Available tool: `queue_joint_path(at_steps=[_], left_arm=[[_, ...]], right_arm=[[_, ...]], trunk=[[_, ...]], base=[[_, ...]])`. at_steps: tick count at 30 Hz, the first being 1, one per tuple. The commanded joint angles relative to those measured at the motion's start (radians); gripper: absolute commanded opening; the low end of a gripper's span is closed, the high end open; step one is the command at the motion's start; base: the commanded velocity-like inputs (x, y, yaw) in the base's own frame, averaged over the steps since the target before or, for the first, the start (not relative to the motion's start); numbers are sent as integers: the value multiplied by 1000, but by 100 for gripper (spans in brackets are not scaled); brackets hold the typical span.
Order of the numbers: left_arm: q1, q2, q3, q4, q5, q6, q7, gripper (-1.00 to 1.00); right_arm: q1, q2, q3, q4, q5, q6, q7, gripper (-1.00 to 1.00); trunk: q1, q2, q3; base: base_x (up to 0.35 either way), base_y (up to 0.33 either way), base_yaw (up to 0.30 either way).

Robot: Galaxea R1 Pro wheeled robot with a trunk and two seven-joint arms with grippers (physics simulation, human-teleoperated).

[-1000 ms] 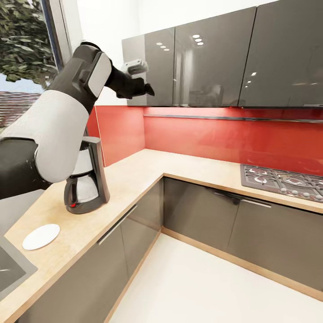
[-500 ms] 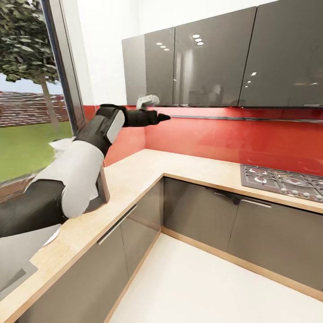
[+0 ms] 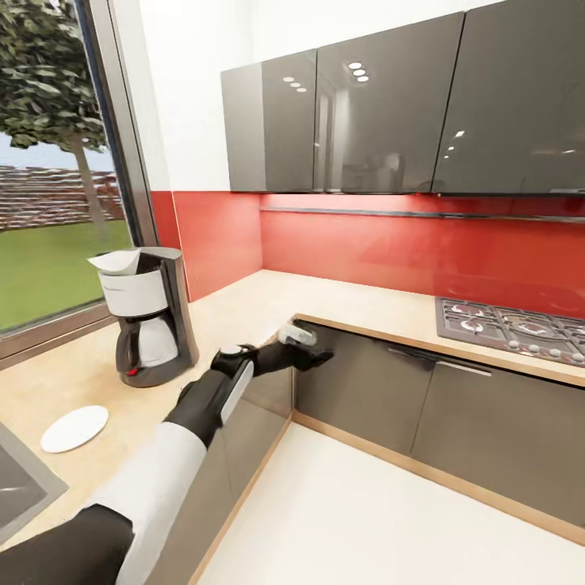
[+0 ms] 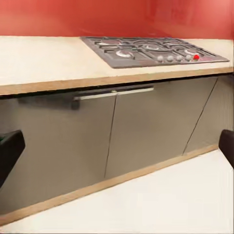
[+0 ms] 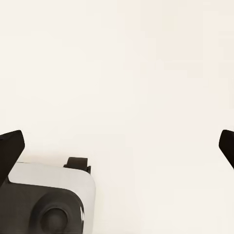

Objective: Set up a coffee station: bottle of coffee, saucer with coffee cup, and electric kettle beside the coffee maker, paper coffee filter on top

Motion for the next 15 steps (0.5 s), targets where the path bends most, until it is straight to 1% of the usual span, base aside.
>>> queue_joint_path(at_steps=[1,2,3,5,6,8,9,10,11,12,14,15], left_arm=[[21,0,-2,24,9,-7,-2,100],[53,0,-3,68,9,-27,-10,100],[82,0,-4,114,9,-63,-22,100],[106,0,-4,206,8,-148,-53,100],[110,0,-4,234,8,-171,-64,100],[118,0,-3,356,8,-267,-108,100],[119,0,-3,386,7,-290,-115,100],[121,0,-3,480,7,-357,-131,100],[121,0,-3,508,7,-379,-134,100],[122,0,-4,557,7,-417,-139,100],[122,0,-3,596,7,-446,-144,100],[123,0,-3,652,7,-473,-148,100]], right_arm=[[-1,0,0,1,7,-3,0,100],[-1,0,0,1,7,-3,0,100],[-1,0,0,1,7,-3,0,100],[-1,0,0,1,7,-3,0,100],[-1,1,0,1,7,-3,0,100],[-1,1,0,1,7,-3,0,100],[-1,1,0,1,7,-3,0,100],[-1,1,0,1,7,-3,0,100],[-1,1,0,1,7,-3,0,100],[-1,1,0,1,7,-3,0,100],[-1,1,0,1,7,-3,0,100],[-1,1,0,1,7,-3,0,100]], trunk=[[0,-1,-1],[0,-1,-1],[0,-1,-1],[0,-1,-1],[0,-1,-1],[0,-1,-1],[0,-1,-1],[0,-1,-1],[0,-1,-1],[0,-1,-1],[0,-1,-1],[0,-1,-1]], base=[[0,0,0],[0,0,0],[0,0,0],[0,0,0],[0,0,0],[0,0,0],[0,0,0],[0,0,0],[0,0,0],[0,0,0],[0,0,0],[0,0,0]])
